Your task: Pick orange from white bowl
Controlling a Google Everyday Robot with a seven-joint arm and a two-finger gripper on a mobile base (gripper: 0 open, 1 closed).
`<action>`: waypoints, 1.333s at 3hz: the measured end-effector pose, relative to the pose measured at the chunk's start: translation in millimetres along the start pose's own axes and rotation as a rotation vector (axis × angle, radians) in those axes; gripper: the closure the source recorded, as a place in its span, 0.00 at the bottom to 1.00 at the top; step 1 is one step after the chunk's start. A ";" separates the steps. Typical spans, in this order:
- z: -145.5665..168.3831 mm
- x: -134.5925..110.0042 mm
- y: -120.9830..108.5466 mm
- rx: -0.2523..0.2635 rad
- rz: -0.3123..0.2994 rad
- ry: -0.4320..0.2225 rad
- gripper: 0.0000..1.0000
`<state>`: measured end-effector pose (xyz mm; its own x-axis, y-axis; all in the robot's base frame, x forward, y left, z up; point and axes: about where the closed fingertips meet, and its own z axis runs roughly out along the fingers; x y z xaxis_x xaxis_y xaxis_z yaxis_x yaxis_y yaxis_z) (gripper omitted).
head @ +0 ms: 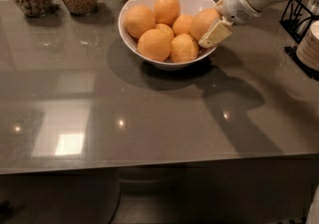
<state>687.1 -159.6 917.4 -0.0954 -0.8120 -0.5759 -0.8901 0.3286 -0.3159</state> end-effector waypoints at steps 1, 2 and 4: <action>1.4 0.7 -1.4 0.002 0.002 -0.010 0.67; -4.9 -3.6 -0.7 0.004 0.005 -0.038 0.90; -47.2 -33.0 11.1 0.008 -0.017 -0.170 1.00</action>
Offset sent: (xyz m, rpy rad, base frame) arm -0.0066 -0.0037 0.0199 0.0684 -0.0323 0.0043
